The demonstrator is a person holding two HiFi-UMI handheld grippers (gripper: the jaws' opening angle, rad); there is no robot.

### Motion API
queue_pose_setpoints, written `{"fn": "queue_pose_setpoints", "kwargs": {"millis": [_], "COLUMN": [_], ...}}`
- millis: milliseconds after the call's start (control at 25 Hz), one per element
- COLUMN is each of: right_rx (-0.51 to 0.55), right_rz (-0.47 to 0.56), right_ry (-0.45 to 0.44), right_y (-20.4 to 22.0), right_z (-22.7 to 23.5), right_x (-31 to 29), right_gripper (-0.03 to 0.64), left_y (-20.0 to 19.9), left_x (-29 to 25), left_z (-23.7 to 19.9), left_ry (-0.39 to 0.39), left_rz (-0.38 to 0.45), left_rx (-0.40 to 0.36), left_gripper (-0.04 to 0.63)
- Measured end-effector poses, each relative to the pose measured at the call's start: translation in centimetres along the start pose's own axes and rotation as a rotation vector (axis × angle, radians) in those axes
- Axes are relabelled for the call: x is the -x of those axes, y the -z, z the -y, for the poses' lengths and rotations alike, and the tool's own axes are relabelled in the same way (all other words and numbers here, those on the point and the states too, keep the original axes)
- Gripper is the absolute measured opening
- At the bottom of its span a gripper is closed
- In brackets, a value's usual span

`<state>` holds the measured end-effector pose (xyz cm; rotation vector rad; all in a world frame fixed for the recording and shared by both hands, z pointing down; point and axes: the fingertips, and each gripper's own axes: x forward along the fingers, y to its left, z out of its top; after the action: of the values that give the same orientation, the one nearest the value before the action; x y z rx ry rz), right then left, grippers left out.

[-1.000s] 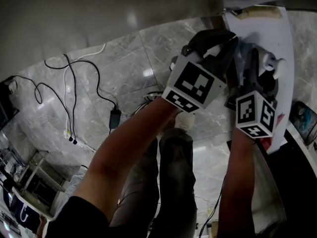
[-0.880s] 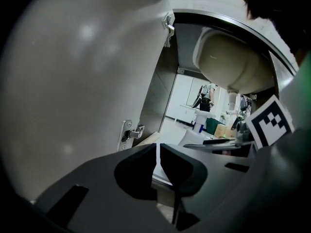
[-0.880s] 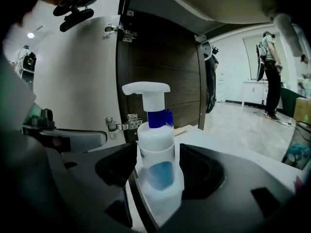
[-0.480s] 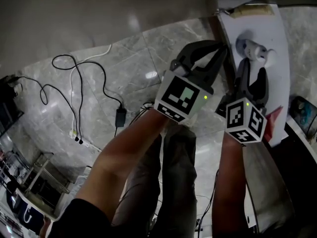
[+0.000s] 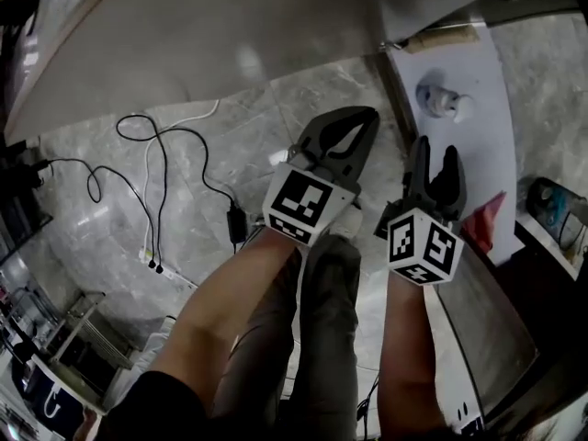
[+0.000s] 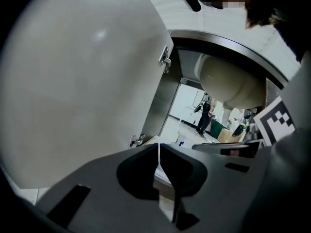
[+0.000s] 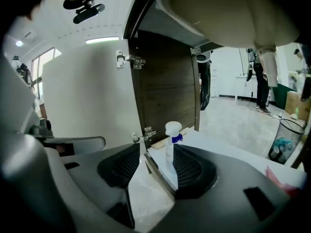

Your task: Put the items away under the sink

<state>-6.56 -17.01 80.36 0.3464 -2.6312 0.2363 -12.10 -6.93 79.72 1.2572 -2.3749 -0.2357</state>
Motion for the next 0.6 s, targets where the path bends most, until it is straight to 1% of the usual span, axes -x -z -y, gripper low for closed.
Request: {"fn": "queue_pose_setpoints", "kwargs": {"millis": [40,80,120,200,320,600], "right_rx": [0.012,0.021,0.027,0.027,0.017,0.023], "right_rz": [0.002,0.005,0.009,0.015,0.017,0.004], "right_ry": [0.003,0.010,0.016,0.024,0.028,-0.007], "right_y": [-0.5,-1.0,-1.6,-2.6,-4.1,-6.9], "right_z": [-0.3,-0.5,-0.6,-0.7,-1.0,-3.3], "right_x": [0.5,1.1,1.6,2.5,3.7,5.9], "right_gripper": [0.205,0.143,0.115,0.096,0.069,0.049], "left_y": [-0.3,-0.7,-1.0,-1.8,-3.0,-6.0], "left_x": [0.4,0.8,1.1,1.7,2.7,5.4], "left_z": [0.1,0.3,0.6,1.3,2.3,3.2], "left_ry": [-0.002,-0.003,-0.002,0.005,0.021,0.003], "left_rz": [-0.003,-0.007,-0.011,-0.019,-0.033,-0.041], "left_rx": [0.002,0.003,0.004,0.000,-0.025,-0.026], "left_gripper": [0.014,0.014,0.014,0.014,0.014,0.014]}}
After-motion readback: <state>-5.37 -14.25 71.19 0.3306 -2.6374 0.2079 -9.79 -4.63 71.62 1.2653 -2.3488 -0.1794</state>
